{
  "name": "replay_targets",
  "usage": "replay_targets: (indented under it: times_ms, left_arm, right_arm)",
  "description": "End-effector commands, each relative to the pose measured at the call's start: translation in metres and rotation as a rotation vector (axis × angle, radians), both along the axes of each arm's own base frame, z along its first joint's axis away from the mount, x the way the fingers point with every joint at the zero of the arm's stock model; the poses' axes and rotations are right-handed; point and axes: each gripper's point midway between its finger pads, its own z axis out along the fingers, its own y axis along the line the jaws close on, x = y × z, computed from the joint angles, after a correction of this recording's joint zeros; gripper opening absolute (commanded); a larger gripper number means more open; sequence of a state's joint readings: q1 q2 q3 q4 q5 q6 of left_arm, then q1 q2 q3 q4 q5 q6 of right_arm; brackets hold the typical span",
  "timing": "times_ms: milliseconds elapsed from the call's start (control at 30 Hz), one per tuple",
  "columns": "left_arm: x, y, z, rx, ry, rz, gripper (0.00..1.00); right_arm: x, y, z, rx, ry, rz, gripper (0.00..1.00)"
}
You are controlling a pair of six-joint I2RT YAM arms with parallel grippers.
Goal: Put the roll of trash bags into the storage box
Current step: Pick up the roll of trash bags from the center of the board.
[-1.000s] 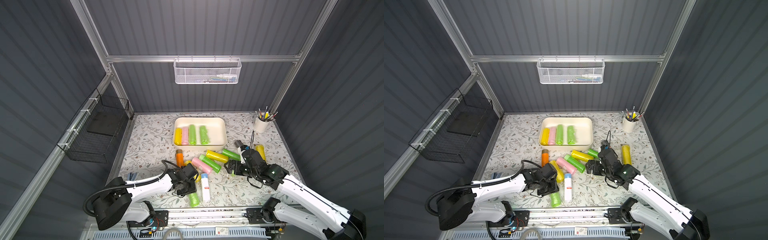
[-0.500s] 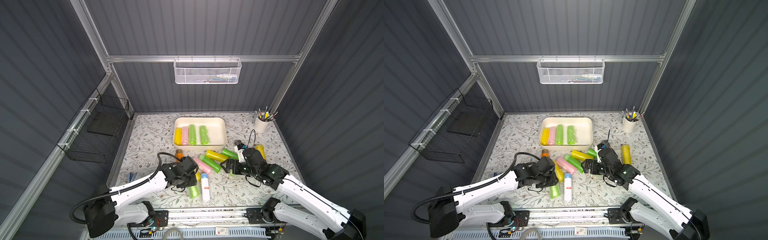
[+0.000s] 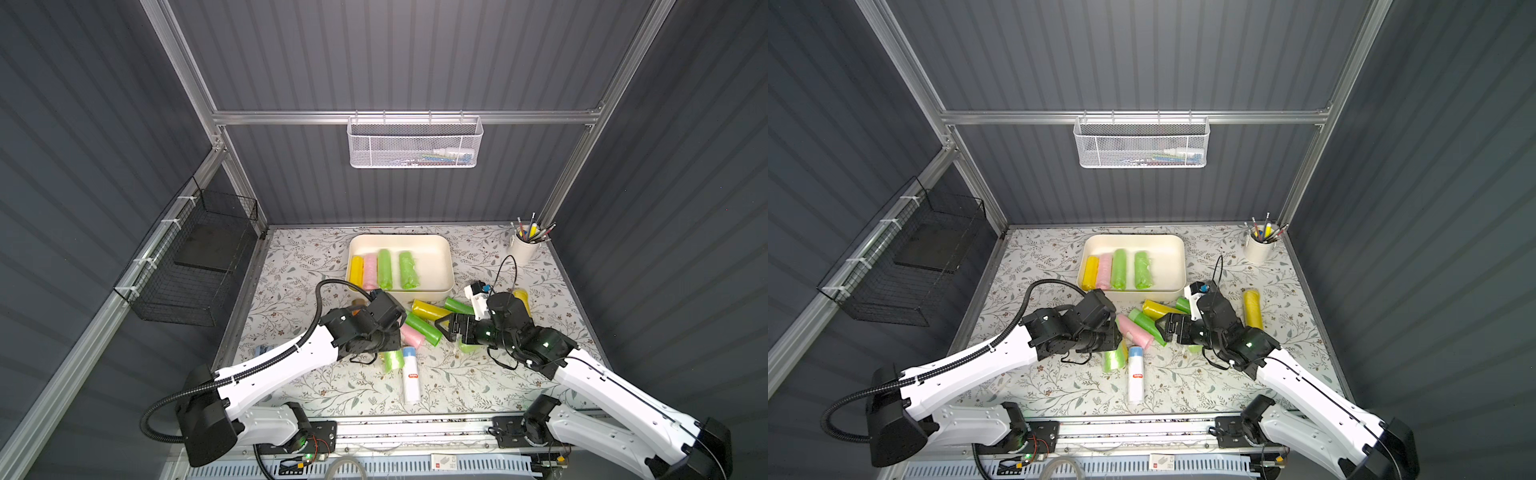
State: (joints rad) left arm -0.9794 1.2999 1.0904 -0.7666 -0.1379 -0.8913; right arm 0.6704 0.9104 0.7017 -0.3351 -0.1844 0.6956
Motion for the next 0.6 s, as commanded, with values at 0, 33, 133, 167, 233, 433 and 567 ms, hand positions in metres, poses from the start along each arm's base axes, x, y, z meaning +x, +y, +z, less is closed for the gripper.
replay_targets:
  times_ms: [0,33,133,167,233,433,567]
  left_arm:
    - [0.014,0.002,0.015,0.060,-0.060,-0.040,0.38]
    - [0.019,0.001,0.017,0.063,-0.066,-0.043,0.38]
    - [0.033,0.001,0.023,0.053,-0.074,-0.049,0.38]
    - [0.039,0.002,0.023,0.049,-0.076,-0.048,0.38]
    - [0.052,0.003,0.026,0.030,-0.077,-0.048,0.38]
    - [0.090,0.002,0.049,0.065,-0.142,-0.026,0.38]
    - [0.115,-0.008,0.067,0.065,-0.173,-0.041,0.39]
  right_arm:
    - [0.005,0.008,0.019,0.043,-0.054,0.021,0.99]
    - [0.005,0.009,0.019,0.044,-0.055,0.026,0.99]
    - [0.006,0.008,0.016,0.034,-0.053,0.023,0.99]
    - [0.006,0.007,0.014,0.031,-0.049,0.019,0.99]
    - [0.005,0.006,0.013,0.033,-0.050,0.021,0.99]
    - [0.004,0.005,0.016,0.097,-0.093,0.005,0.99]
    - [0.002,0.004,0.021,0.116,-0.122,0.012,0.99]
